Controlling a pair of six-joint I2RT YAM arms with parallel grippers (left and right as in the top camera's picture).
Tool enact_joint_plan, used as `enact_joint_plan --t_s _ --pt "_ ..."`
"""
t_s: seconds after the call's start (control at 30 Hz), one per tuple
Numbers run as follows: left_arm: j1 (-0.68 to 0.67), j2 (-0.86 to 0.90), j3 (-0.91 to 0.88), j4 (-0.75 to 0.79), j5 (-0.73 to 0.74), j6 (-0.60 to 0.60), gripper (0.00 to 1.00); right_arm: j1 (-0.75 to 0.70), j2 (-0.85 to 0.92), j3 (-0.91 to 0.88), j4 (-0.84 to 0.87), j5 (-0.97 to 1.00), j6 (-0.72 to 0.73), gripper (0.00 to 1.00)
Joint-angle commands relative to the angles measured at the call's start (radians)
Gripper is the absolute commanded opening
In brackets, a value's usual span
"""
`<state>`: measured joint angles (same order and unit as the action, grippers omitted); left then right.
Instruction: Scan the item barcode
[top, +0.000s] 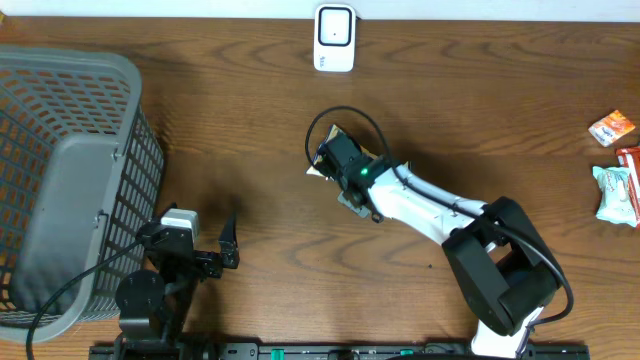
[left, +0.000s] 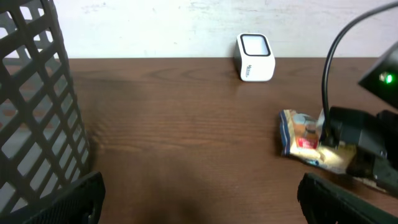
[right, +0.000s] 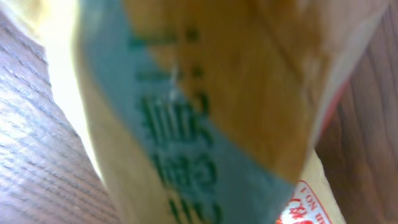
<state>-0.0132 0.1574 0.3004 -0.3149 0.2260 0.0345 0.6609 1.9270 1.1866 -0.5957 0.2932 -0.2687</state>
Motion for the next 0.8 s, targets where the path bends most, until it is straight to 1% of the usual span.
enact_joint_plan --t_s 0.0,0.13,0.17,0.2,0.3,0.43,0.5,0.53,0.63,0.7,0.73,0.77 --pt "0.003 -0.003 -0.002 0.000 -0.006 0.014 0.99 -0.053 0.065 0.088 -0.127 -0.346 0.024 0.01" --pt "0.003 -0.003 -0.002 0.000 -0.006 0.014 0.99 -0.147 0.064 0.320 -0.379 -0.706 -0.017 0.01" --pt "0.003 -0.003 -0.002 0.000 -0.006 0.014 0.99 -0.164 0.065 0.348 -0.414 -0.768 -0.029 0.01" --pt "0.003 -0.003 -0.002 0.000 -0.006 0.014 0.99 -0.199 0.065 0.392 -0.480 -0.907 -0.063 0.01" --pt "0.003 -0.003 -0.002 0.000 -0.006 0.014 1.00 -0.290 0.065 0.428 -0.601 -1.213 -0.154 0.01" --pt "0.003 -0.003 -0.002 0.000 -0.006 0.014 0.99 -0.375 0.065 0.420 -0.672 -1.454 -0.154 0.01" --pt "0.003 -0.003 -0.002 0.000 -0.006 0.014 0.99 -0.404 0.065 0.420 -0.706 -1.570 -0.124 0.01" --pt "0.003 -0.003 -0.002 0.000 -0.006 0.014 0.99 -0.422 0.065 0.420 -0.742 -1.670 -0.090 0.01" --pt "0.003 -0.003 -0.002 0.000 -0.006 0.014 0.99 -0.446 0.065 0.420 -0.831 -1.845 -0.079 0.02" --pt "0.003 -0.003 -0.002 0.000 -0.006 0.014 0.99 -0.454 0.065 0.420 -0.875 -1.855 0.013 0.01" --pt "0.003 -0.003 -0.002 0.001 -0.006 0.014 0.99 -0.461 0.065 0.420 -0.886 -1.855 0.120 0.01" --pt "0.003 -0.003 -0.002 0.000 -0.006 0.014 0.99 -0.466 0.065 0.420 -0.898 -1.855 0.170 0.01"
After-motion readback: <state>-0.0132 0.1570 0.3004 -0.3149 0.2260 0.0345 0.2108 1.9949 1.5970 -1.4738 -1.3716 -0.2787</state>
